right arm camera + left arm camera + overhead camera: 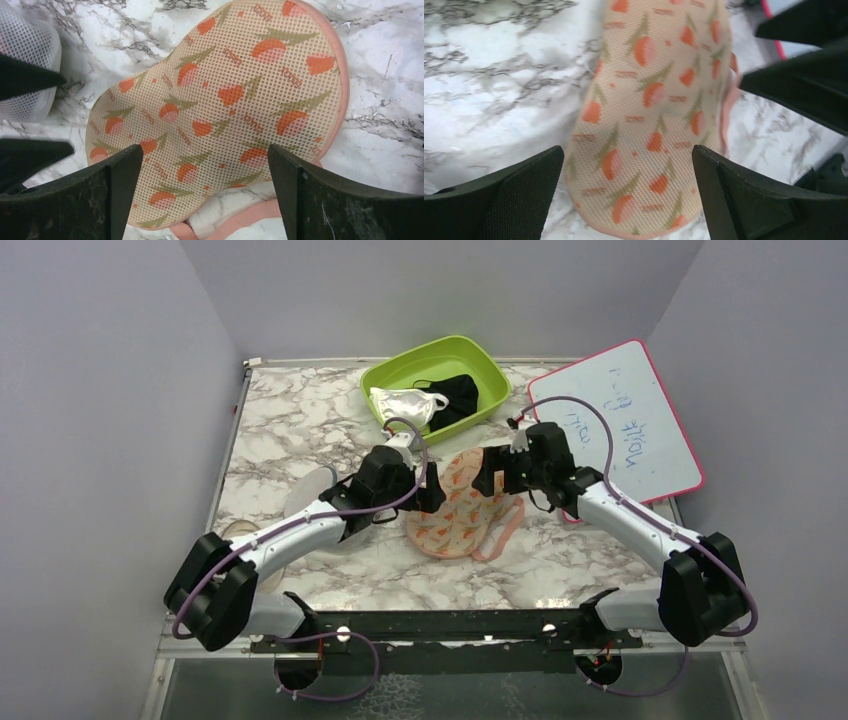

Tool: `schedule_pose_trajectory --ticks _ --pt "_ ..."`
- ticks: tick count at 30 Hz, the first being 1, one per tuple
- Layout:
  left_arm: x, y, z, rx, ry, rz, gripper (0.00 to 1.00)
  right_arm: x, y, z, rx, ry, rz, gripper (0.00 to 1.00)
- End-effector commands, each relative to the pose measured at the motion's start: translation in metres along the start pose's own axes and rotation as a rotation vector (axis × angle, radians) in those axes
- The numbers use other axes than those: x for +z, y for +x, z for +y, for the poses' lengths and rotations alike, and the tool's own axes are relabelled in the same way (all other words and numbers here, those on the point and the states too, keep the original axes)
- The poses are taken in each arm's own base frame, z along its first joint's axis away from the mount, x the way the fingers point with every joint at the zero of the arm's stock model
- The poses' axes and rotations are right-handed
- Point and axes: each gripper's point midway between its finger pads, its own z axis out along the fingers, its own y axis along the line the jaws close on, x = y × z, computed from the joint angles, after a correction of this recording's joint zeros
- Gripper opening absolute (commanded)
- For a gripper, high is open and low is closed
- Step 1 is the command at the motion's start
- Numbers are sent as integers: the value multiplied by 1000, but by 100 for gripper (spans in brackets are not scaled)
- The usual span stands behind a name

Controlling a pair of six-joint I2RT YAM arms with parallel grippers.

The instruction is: Unzip the laundry bag and remove the bra

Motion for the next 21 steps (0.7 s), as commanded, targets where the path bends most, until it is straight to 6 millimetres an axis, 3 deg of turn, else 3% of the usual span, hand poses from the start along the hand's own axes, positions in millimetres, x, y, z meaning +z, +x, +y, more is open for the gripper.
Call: schedule_pose_trajectory --ticks 1,6,9,16,21 --pt "19 -1 30 -34 -85 19 95 -7 -2 7 -1 -27 9 94" --pt "38 11 30 -50 -58 66 85 -5 21 3 7 -32 66 95" --pt "40 20 27 -68 -27 85 72 0 35 -1 27 -27 84 95" --pt "20 43 10 -124 70 92 41 27 50 -6 48 -35 127 94" --pt "2 53 -30 -209 257 153 36 52 40 -11 51 -8 149 94"
